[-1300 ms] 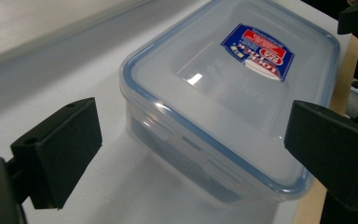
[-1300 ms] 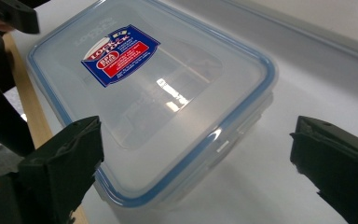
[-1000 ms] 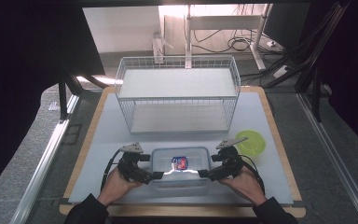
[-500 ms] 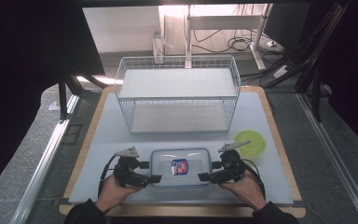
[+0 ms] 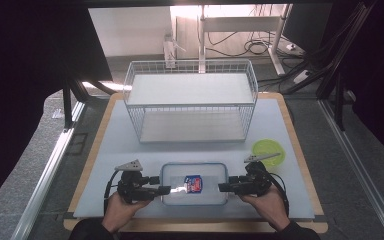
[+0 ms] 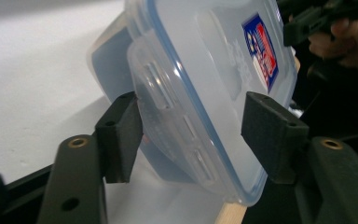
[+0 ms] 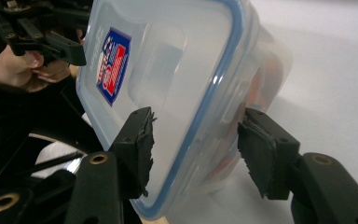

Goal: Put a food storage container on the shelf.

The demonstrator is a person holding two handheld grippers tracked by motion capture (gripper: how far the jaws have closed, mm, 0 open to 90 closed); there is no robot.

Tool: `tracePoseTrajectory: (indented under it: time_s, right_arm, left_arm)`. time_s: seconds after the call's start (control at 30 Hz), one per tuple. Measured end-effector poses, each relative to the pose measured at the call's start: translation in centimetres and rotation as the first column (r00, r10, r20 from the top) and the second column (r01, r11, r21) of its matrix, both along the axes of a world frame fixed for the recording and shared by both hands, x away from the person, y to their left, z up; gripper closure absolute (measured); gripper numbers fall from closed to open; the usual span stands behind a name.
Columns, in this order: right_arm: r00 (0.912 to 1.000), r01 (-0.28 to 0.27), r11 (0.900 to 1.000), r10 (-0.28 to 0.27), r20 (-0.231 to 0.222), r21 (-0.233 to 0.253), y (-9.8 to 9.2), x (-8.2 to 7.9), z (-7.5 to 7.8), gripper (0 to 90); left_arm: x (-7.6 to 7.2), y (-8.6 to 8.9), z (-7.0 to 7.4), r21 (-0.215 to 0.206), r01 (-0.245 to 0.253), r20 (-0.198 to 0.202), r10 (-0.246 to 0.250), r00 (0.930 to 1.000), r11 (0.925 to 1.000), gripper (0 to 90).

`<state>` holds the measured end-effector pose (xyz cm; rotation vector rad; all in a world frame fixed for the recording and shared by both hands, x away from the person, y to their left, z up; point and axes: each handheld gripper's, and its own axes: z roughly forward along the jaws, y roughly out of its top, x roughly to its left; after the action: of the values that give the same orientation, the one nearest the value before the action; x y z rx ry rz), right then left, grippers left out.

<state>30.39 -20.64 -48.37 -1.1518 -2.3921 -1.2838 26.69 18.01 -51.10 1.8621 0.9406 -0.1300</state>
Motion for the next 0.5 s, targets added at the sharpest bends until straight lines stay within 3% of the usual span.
tracePoseTrajectory:
  time_s: [0.03,0.27,0.4,0.5]
  right_arm:
    - [0.9994,0.029,1.0,-0.029,0.016,0.009,-0.1,-0.2,0.3,50.1]
    - [0.9979,0.054,0.999,-0.055,0.034,0.005,0.0,-0.6,0.5,51.4]
    - [0.9949,0.067,0.998,-0.066,0.076,-0.009,0.2,-1.0,1.1,53.4]
    - [0.9903,0.077,0.997,-0.075,0.117,-0.01,0.3,-0.9,1.3,55.1]
  left_arm:
    - [0.1,0.1,0.0,-0.008,-0.003,-0.002,0.003,1.0,1.0,42.0]
    - [0.3,0.3,0.2,-0.041,-0.02,-0.016,0.02,0.9997,0.9989,46.7]
    - [0.0,0.3,0.6,-0.033,-0.036,0.038,0.037,0.9986,0.9988,49.9]
    - [0.1,0.3,0.7,-0.033,-0.035,0.042,0.036,0.9984,0.9988,51.1]
